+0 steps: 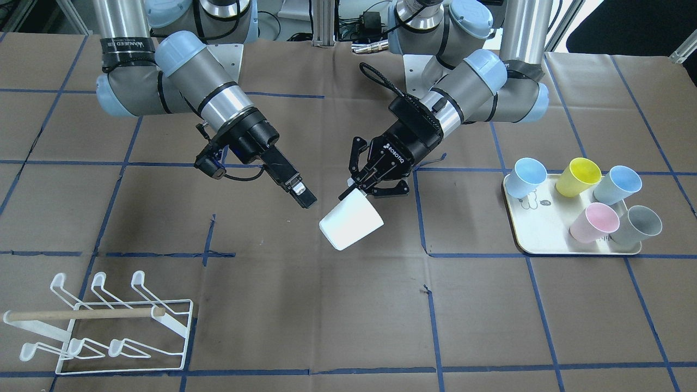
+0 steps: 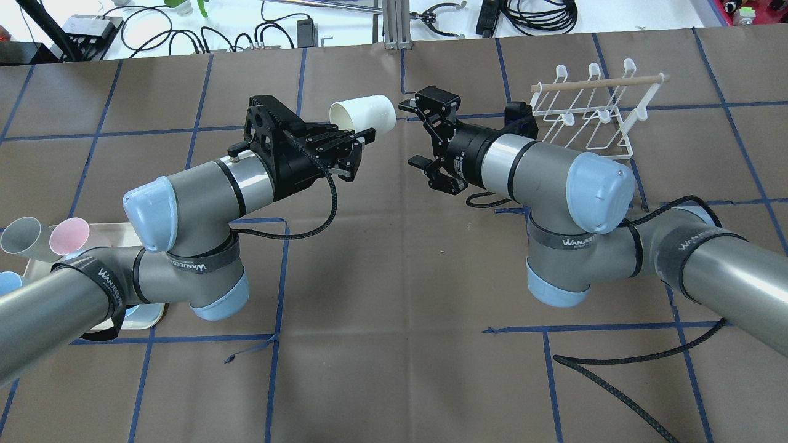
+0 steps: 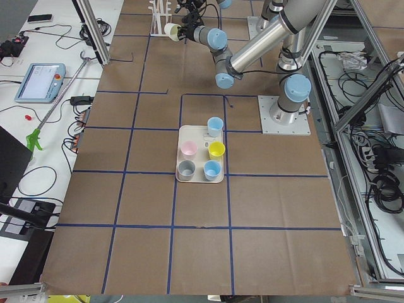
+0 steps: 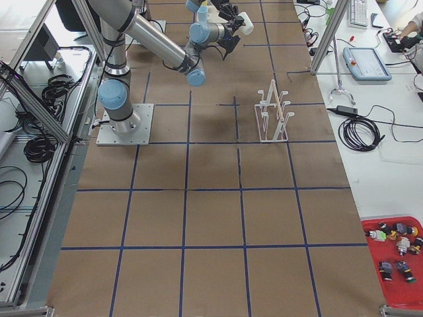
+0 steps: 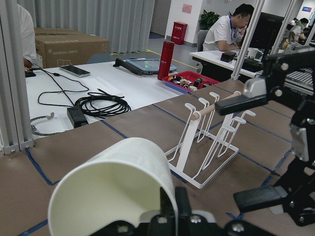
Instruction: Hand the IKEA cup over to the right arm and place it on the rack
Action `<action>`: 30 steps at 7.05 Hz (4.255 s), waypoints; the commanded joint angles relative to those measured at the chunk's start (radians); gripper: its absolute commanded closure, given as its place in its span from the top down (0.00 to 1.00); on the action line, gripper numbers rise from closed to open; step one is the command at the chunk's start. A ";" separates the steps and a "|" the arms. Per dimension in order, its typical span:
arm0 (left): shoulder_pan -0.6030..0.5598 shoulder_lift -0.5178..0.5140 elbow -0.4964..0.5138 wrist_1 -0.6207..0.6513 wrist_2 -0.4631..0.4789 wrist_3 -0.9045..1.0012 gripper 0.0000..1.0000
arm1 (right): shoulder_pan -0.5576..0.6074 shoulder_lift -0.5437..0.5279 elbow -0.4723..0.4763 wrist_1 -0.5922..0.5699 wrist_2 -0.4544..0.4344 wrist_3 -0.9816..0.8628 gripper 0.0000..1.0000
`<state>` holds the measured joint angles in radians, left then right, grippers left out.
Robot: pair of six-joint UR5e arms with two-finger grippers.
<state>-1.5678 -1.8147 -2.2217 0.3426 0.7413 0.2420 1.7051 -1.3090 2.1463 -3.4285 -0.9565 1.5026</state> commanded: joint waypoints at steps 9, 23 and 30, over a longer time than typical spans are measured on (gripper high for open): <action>-0.003 0.001 0.001 0.001 0.003 -0.003 0.00 | 0.079 0.114 -0.141 0.009 -0.011 0.071 0.98; -0.004 0.008 0.001 0.003 0.004 -0.044 0.08 | 0.079 0.145 -0.178 0.015 -0.007 0.071 0.58; 0.043 0.064 -0.002 -0.002 0.070 -0.070 0.99 | 0.076 0.142 -0.184 0.015 -0.007 0.065 0.50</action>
<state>-1.5495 -1.7697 -2.2054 0.3420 0.7858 0.1722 1.7830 -1.1658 1.9673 -3.4112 -0.9572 1.5721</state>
